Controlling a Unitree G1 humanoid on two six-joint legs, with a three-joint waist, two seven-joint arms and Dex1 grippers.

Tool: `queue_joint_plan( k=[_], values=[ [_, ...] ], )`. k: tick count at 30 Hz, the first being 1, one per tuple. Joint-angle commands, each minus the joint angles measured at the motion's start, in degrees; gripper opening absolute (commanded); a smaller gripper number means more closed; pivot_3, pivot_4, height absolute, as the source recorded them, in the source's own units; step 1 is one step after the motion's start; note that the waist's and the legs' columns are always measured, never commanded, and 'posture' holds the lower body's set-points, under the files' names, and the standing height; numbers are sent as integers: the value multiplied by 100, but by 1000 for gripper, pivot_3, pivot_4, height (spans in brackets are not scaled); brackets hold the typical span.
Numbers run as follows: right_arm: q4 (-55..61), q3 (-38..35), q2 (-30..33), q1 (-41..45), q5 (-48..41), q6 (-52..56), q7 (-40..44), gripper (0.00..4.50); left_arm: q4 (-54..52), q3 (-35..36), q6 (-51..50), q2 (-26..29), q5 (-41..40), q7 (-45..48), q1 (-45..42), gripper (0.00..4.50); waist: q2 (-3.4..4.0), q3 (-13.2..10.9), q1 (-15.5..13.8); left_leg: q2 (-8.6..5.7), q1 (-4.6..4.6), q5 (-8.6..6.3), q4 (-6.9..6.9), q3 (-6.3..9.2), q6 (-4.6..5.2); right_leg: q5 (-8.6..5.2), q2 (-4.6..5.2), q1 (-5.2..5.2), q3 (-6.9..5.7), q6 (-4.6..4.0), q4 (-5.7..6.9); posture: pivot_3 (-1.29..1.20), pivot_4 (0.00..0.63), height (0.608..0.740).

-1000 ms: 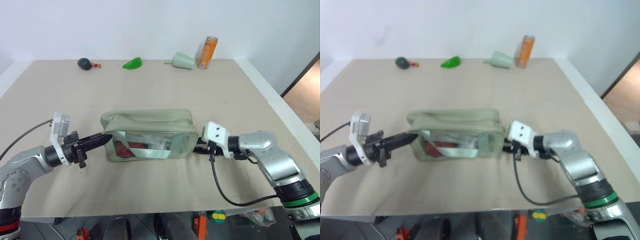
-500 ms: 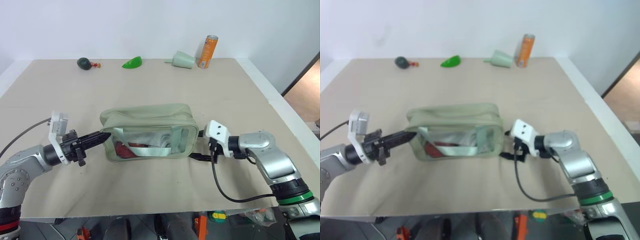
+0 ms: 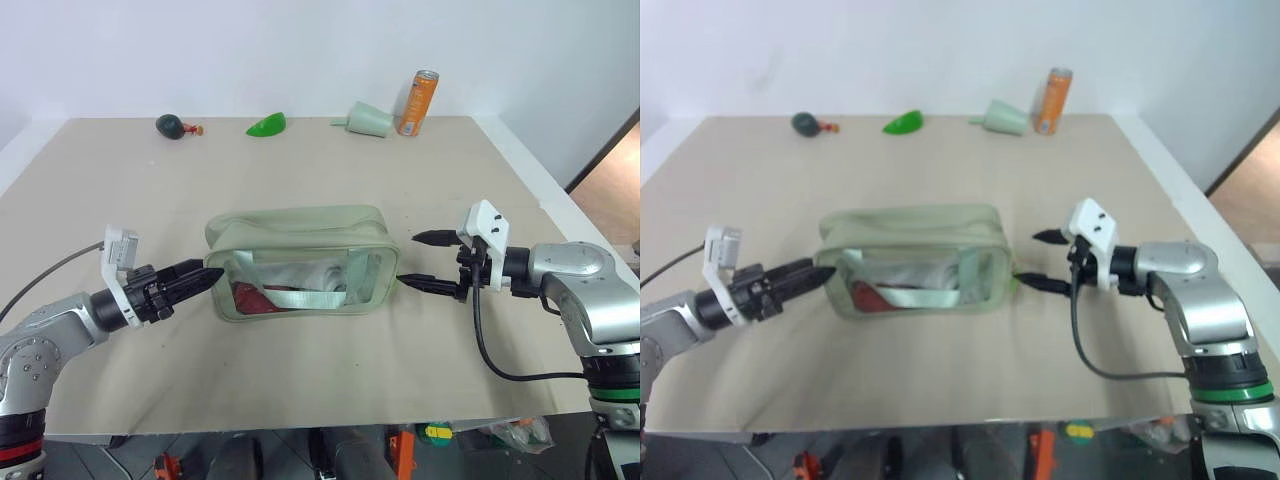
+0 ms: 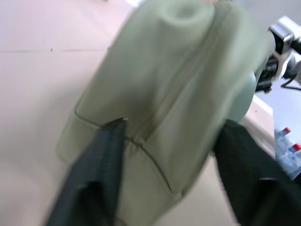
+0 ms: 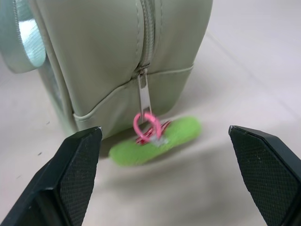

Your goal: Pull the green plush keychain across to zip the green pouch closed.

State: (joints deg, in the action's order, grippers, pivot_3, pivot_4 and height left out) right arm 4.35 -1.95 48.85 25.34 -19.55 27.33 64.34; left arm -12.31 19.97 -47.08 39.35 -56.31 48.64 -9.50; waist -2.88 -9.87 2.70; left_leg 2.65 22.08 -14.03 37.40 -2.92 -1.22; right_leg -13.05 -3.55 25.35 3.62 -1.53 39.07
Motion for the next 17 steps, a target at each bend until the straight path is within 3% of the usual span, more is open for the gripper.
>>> queue_joint_plan(
  k=[1, 9, 17],
  values=[
    [1, -374, 278, 51, -71, -123, 36, 4500, -249, 509, 2, -54, -573, -73, -88, 3385, 0, 0, 10, 0, 1, -1, 0, -3, -1, 0, 0, 2, 6, 0, 0, 0, 150, 740],
    [-471, -1047, 661, -108, -250, -188, 90, 4500, 736, 1824, 65, 540, -466, 13, 757, 3385, 3, -4, 9, 3, -4, -5, -5, -2, -2, -8, -7, 5, 4, -13, 0, 0, 150, 740],
    [-547, -1298, 591, -357, -440, -93, -35, 4500, 1275, 1948, 288, 514, -78, -5, 1019, 3385, 2, -4, 5, -1, 1, -5, -1, -2, -2, -9, 8, 4, -4, -14, 0, 0, 150, 740]
  ],
)
